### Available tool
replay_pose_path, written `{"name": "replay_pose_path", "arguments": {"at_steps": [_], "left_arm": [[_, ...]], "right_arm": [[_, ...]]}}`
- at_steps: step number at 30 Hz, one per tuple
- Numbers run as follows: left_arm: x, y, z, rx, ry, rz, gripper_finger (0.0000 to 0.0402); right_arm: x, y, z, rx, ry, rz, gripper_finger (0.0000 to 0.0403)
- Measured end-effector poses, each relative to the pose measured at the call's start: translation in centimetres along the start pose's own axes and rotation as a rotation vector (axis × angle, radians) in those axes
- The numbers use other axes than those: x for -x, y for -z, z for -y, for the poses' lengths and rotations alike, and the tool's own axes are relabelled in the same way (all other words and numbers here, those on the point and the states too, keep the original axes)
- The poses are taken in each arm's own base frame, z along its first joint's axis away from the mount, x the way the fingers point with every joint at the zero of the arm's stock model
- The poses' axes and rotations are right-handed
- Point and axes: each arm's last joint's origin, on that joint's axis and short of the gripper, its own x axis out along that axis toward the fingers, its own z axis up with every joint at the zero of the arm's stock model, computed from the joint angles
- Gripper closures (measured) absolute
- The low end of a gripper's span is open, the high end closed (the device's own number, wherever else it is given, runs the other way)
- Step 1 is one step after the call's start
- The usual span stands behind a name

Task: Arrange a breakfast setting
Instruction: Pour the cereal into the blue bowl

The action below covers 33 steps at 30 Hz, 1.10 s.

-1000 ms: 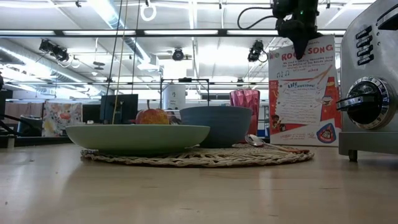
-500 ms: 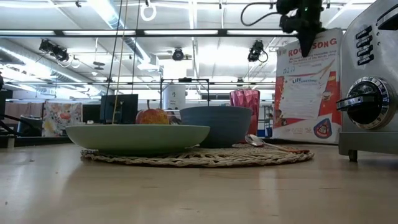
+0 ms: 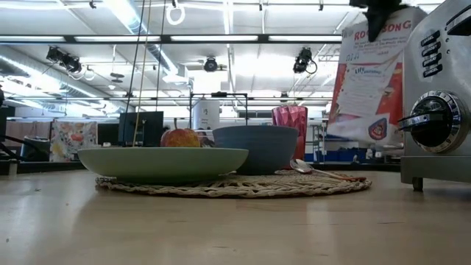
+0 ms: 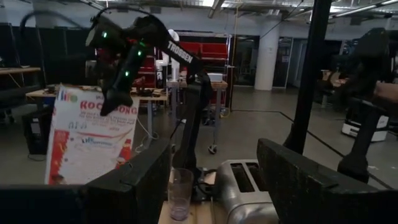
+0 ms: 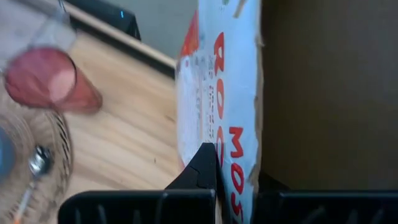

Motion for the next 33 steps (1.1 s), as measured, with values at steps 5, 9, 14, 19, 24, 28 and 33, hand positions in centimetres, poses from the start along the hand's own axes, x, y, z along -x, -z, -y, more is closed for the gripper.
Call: {"name": "replay_pose_path", "arguments": {"at_steps": [5, 9, 14, 19, 24, 28, 33], "left_arm": [[0.0, 0.0, 0.0, 0.028, 0.000, -0.001, 0.0159], [0.0, 0.0, 0.0, 0.058, 0.000, -0.003, 0.0159], [0.0, 0.4, 0.0, 0.071, -0.003, -0.038, 0.0159], [0.1, 1.2, -0.1, 0.077, -0.011, -0.129, 0.0159], [0.2, 2.2, -0.1, 0.101, -0.029, -0.228, 0.0159], [0.5, 3.1, -0.2, 0.127, -0.044, -0.321, 0.0159], [0.9, 4.1, -0.3, 0.155, -0.082, -0.436, 0.0159]], "right_arm": [[2.5, -0.4, 0.5, -0.071, -0.015, 0.101, 0.0402], [4.5, -1.0, 0.7, -0.106, -0.034, 0.190, 0.0402], [7.3, -1.7, 0.8, -0.125, -0.079, 0.312, 0.0402], [9.2, -2.4, 0.4, -0.124, -0.171, 0.402, 0.0402], [9.9, -3.0, -0.8, -0.117, -0.331, 0.490, 0.0402], [10.4, -3.4, -2.0, -0.086, -0.435, 0.536, 0.0403], [10.8, -3.7, -3.7, -0.036, -0.543, 0.549, 0.0403]]}}
